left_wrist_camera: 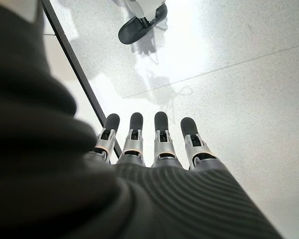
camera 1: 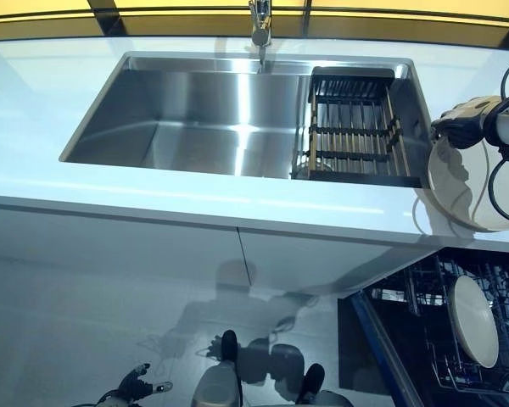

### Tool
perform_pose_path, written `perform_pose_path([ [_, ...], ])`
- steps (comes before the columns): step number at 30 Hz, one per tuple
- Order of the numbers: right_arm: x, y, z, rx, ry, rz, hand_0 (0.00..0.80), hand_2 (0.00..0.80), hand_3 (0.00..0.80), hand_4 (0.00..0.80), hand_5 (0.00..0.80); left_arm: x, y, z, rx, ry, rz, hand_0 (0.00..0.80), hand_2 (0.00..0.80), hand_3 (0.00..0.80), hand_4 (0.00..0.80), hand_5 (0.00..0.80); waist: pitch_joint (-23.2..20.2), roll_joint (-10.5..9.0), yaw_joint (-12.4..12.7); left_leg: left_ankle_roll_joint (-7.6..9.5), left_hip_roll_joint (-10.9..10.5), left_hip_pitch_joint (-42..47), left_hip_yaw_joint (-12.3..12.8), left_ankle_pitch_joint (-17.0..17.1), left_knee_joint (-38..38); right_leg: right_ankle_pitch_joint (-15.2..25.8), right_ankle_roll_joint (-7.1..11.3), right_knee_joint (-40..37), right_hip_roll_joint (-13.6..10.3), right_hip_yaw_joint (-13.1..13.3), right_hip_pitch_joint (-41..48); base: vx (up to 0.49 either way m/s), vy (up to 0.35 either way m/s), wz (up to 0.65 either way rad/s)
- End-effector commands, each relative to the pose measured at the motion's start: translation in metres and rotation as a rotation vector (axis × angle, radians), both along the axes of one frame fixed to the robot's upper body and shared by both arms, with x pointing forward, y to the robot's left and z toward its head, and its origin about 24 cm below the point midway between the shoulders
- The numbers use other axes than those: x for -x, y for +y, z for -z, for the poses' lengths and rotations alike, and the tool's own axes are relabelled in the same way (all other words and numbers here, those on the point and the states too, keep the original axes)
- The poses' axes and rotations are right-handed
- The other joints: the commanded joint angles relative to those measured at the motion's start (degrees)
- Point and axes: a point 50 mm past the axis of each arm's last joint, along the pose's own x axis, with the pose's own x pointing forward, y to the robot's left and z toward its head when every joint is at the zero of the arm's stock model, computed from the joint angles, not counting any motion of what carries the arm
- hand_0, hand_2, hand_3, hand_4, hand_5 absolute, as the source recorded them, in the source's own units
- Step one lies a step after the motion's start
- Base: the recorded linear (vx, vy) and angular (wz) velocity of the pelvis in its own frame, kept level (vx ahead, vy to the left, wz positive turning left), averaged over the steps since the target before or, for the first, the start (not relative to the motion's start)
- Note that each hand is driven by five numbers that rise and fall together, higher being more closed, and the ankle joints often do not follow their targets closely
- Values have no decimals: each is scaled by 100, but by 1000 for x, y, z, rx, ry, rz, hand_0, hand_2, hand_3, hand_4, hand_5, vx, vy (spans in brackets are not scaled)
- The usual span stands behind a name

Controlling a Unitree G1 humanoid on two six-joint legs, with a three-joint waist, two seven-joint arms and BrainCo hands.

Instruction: Take plates into dishwasher

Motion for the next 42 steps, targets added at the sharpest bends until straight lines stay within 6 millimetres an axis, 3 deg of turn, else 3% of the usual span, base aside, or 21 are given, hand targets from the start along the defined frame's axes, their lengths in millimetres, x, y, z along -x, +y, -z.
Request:
perform_pose_path([
  [1,14,-15,-31,32,-114,43,800,800,800,800,800,-9,11,-8,-30,-36,33,0,0,0,0,0,181,-313,39,-399,110,384,367,-361,311,-494,-246,528,77,-18,-389,0,0,0],
  [19,23,-33,-33,30,-151,99,800,800,800,800,800,-6,12,-9,-26,-29,36,0,0,0,0,0,122,-295,-21,-379,69,422,399,-405,266,-502,-246,459,77,35,-366,0,0,0],
  [42,25,-33,-34,39,-183,75,800,800,800,800,800,-5,11,-9,-23,-29,40,0,0,0,0,0,145,-293,-20,-371,70,425,379,-424,247,-523,-257,479,78,50,-396,0,0,0],
])
